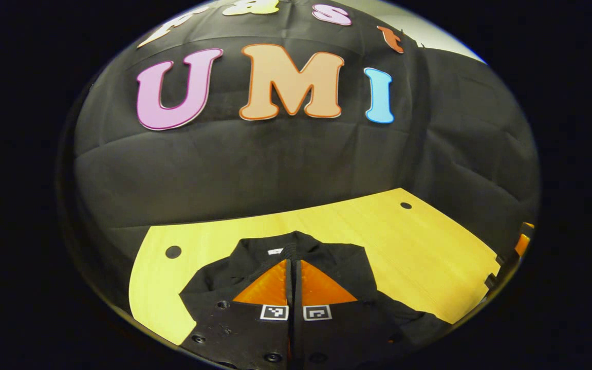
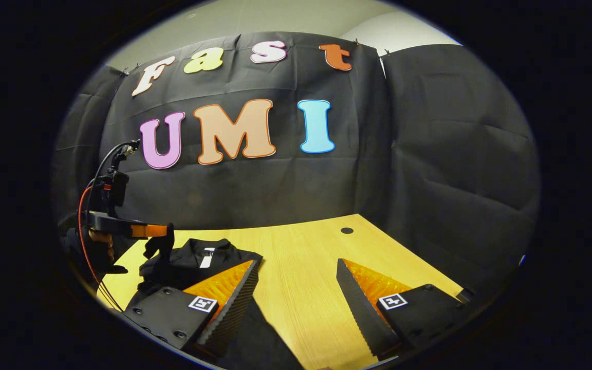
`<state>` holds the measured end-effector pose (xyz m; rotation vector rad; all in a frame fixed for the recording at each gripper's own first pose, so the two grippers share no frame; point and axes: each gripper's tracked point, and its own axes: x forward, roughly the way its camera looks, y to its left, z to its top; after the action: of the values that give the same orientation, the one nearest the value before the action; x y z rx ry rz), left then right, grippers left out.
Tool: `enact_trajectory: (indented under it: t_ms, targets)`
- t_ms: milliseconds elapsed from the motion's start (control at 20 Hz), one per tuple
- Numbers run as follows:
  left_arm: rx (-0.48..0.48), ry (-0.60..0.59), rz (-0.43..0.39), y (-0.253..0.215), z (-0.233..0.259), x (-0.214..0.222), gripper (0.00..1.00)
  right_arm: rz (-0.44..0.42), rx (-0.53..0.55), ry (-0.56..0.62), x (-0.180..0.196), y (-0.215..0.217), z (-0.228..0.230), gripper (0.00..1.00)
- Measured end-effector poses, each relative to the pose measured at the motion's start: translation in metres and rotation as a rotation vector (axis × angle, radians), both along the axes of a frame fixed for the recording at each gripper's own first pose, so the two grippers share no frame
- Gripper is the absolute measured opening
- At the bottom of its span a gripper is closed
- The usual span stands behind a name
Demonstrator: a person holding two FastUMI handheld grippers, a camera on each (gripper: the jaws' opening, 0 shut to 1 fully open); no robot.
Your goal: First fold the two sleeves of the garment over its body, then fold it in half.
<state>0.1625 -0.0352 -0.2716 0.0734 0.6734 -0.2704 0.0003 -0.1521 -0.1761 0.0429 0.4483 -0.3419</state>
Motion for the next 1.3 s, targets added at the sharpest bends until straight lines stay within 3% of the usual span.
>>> enact_trajectory:
  t_ms: [400, 450, 550, 600, 900, 1100, 1300]
  targets:
    - [0.003, 0.085, -0.077, -0.051, -0.035, 0.007, 0.0, -0.041, 0.001, 0.024, -0.013, -0.004, -0.002, 0.98]
    - [-0.035, 0.047, -0.078, -0.06, -0.031, 0.012, 0.12, -0.042, 0.006, 0.027, -0.014, -0.003, -0.003, 0.98]
    - [-0.089, -0.077, -0.065, -0.066, 0.003, 0.029, 1.0, -0.039, 0.003, 0.028, -0.014, 0.001, -0.002, 0.98]
    - [-0.093, -0.131, -0.059, -0.062, 0.021, 0.034, 0.9, -0.034, -0.001, 0.027, -0.012, 0.003, -0.001, 0.98]
    - [-0.059, -0.213, -0.078, 0.003, 0.067, 0.007, 0.92, 0.008, -0.013, 0.028, 0.018, 0.026, -0.002, 0.98]
    - [-0.027, -0.22, -0.006, 0.065, 0.079, -0.024, 0.93, 0.038, -0.049, 0.014, 0.04, 0.037, 0.007, 0.98]
    - [0.032, -0.225, 0.155, 0.123, 0.091, -0.069, 0.93, 0.149, -0.028, 0.002, 0.044, 0.057, 0.004, 0.98]
